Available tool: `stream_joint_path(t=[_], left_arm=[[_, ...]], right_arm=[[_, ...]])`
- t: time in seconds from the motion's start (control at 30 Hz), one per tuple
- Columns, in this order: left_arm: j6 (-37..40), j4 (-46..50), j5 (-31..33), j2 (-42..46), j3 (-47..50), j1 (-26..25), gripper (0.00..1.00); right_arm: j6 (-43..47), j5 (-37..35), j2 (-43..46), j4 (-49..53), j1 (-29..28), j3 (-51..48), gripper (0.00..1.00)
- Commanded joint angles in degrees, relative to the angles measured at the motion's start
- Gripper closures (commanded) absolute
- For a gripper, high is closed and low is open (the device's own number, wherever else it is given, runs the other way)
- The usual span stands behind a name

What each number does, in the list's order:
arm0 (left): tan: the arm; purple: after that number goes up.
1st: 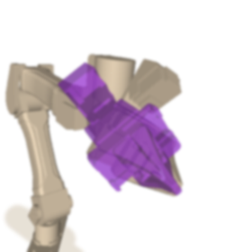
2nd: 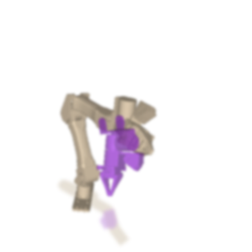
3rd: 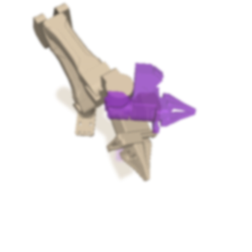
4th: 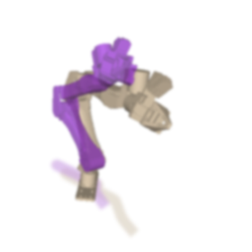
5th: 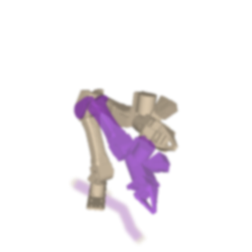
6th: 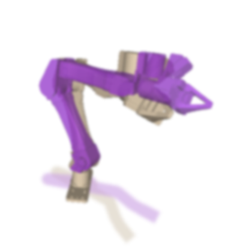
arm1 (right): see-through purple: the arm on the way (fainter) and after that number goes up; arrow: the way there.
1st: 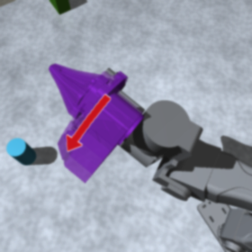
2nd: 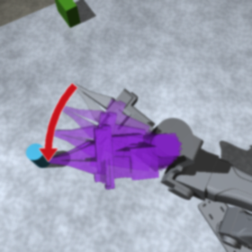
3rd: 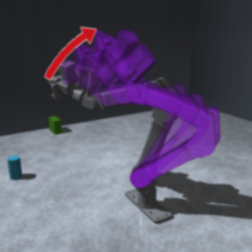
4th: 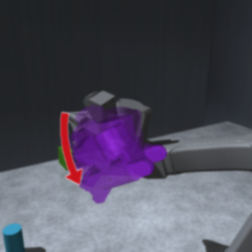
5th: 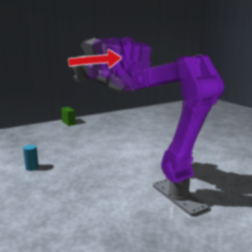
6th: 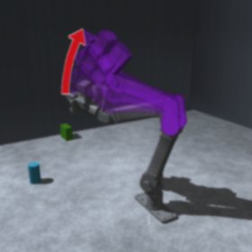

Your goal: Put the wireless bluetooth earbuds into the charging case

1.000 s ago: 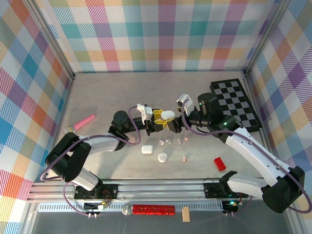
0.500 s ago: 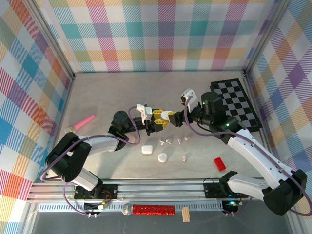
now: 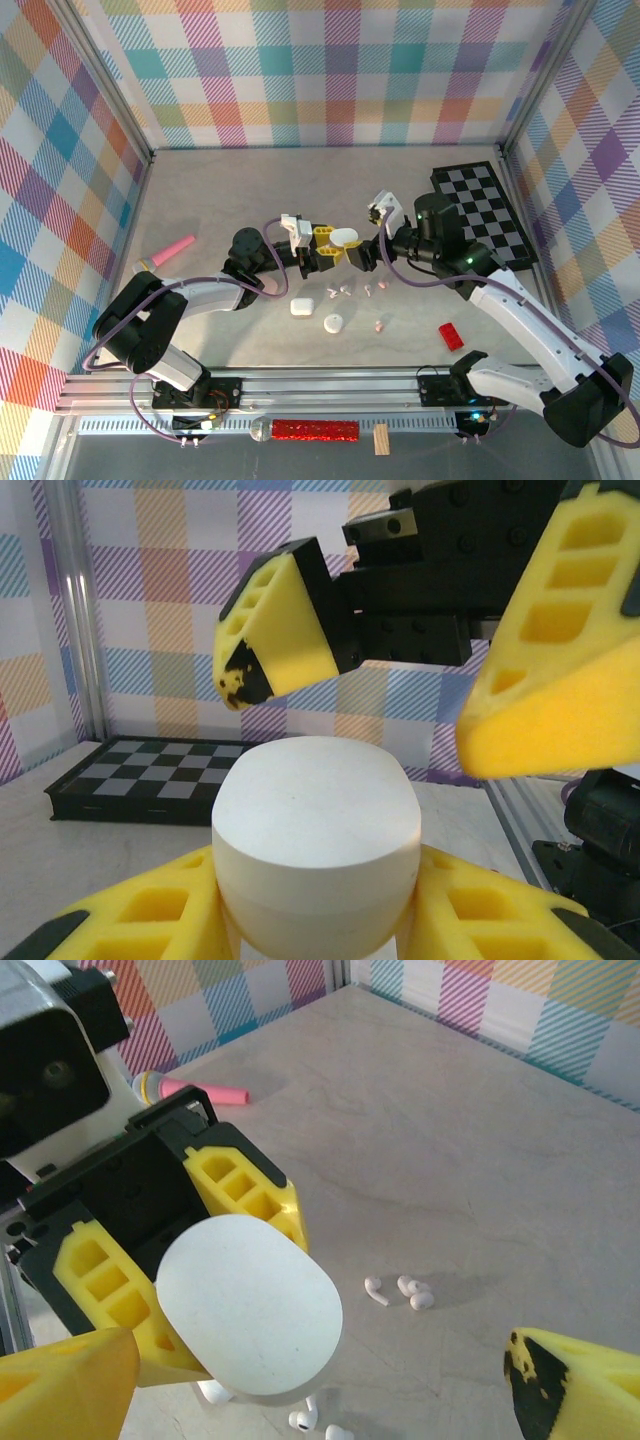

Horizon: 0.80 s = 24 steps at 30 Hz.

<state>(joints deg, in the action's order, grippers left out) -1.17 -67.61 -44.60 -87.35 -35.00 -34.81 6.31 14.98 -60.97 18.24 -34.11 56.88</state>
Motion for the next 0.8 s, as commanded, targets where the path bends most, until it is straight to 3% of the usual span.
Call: stream_joint_path(t=[0.0, 0.33, 0.77], left_arm=[[-0.76, -2.25, -1.96, 1.31, -0.33, 0.2, 0.63], [-2.14, -3.11, -2.69, 1.13, -0.68, 0.18, 0.63], [-2.79, -4.08, -3.41, 1.46, -0.15, 0.18, 0.63]], right_arm=[[1.45, -0.93, -1.02, -0.46, -0.26, -0.35, 0.07], [-0.24, -6.57, -0.38, -6.69, -0.24, -2.06, 0.08], [-3.84, -8.12, -0.11, -12.09, -0.26, -3.35, 0.08]])
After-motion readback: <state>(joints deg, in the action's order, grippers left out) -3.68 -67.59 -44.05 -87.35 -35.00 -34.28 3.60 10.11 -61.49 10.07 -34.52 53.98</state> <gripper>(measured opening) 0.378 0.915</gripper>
